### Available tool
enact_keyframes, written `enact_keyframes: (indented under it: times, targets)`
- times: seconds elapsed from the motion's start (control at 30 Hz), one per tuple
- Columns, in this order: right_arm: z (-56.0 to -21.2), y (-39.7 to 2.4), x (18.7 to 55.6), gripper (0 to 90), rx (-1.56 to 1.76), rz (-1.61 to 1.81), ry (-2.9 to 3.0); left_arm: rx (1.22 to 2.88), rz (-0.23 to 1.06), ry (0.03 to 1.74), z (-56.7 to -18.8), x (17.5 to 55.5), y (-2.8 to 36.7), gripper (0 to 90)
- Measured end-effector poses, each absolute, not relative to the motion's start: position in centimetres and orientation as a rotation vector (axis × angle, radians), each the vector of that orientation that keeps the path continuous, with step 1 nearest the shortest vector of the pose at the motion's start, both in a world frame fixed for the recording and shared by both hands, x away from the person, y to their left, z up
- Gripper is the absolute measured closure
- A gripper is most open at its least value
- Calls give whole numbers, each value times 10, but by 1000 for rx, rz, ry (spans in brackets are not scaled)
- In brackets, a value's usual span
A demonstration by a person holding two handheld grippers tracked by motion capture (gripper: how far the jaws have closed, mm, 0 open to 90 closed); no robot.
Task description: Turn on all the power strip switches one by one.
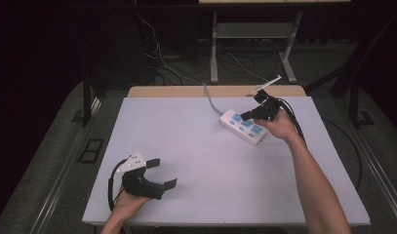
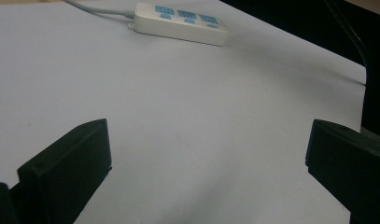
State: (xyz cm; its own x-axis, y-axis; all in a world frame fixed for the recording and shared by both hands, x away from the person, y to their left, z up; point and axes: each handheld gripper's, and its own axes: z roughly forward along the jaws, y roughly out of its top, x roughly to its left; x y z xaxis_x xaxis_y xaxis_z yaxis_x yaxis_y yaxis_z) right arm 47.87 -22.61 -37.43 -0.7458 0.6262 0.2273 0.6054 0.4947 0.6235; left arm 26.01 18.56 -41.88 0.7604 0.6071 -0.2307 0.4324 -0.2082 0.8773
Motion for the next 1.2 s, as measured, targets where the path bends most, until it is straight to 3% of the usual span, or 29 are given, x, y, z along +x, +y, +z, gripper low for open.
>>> enact_keyframes:
  times: [1.2]
  targets:
    - [-411,-222,485,900,1157,985,2763,1846,198,801,-419,260,185,0]
